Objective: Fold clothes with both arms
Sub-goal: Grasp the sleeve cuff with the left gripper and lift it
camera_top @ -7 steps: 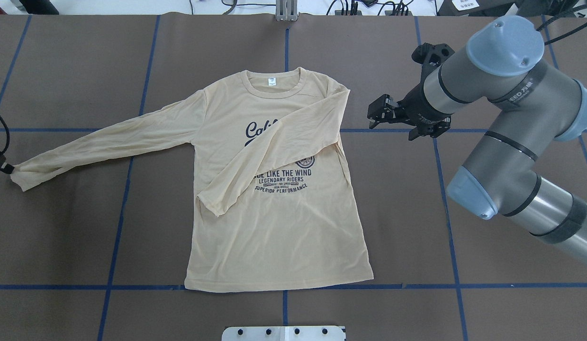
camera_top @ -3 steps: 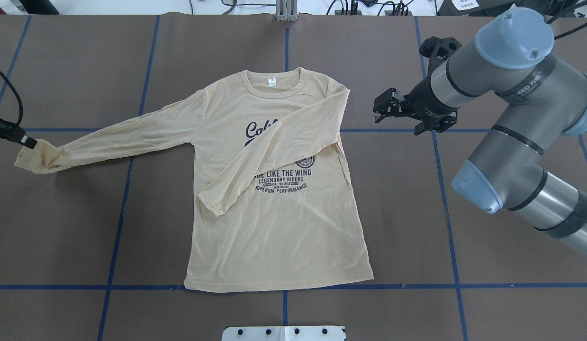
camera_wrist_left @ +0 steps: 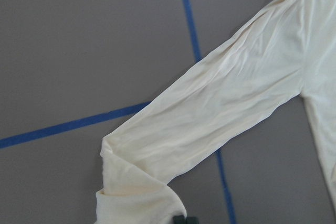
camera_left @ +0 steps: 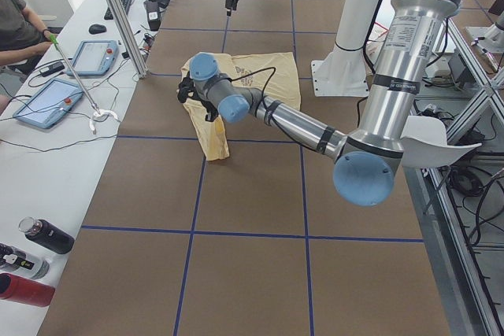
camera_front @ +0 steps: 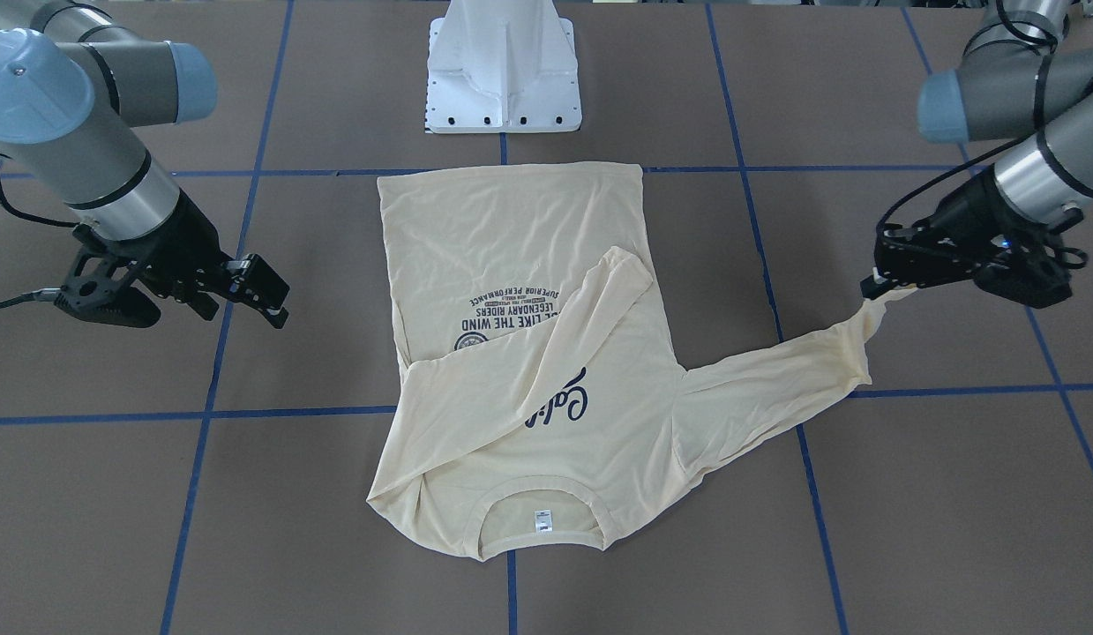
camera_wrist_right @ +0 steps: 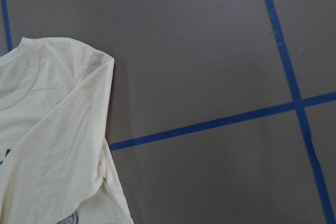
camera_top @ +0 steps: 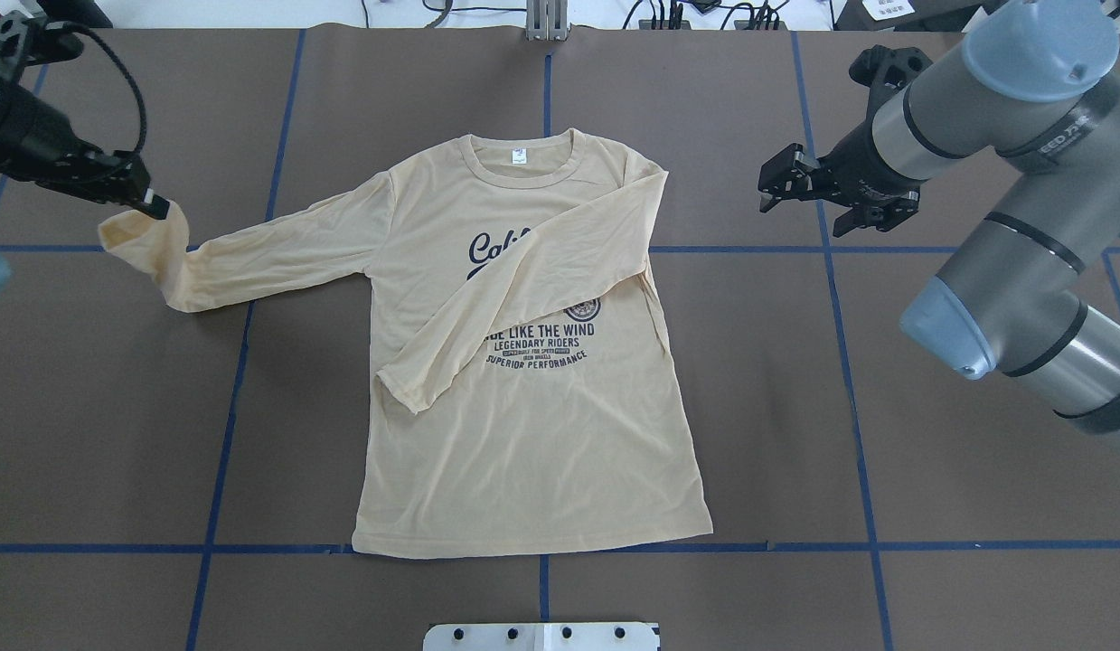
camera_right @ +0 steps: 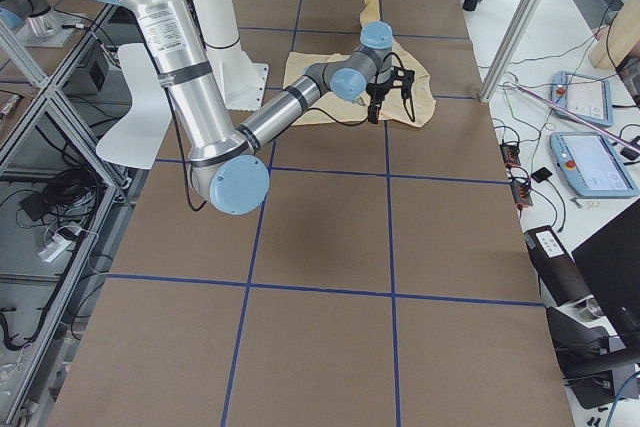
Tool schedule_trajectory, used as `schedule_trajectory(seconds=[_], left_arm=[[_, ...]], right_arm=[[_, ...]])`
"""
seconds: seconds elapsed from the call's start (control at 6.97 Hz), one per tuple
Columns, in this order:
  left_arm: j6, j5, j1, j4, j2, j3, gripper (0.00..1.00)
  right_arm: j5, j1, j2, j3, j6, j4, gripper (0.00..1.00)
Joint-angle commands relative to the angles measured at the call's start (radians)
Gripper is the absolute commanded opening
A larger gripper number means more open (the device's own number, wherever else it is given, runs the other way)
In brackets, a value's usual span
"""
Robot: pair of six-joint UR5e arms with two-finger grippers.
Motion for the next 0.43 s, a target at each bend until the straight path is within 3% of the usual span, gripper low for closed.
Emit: schedule_trajectory(seconds=[0.0, 0.29], left_arm=[[-0.317, 0.062, 0.147, 0.006, -0.167, -0.009, 0.0], [-0.496, 0.149, 0.273, -0.002, -0.266, 0.005, 0.0]], right_arm=[[0.002, 0.073, -0.044, -0.033, -0.101, 0.001, 0.95], [0.011, 0.119, -0.061, -0.063, -0.171, 0.003, 0.95]])
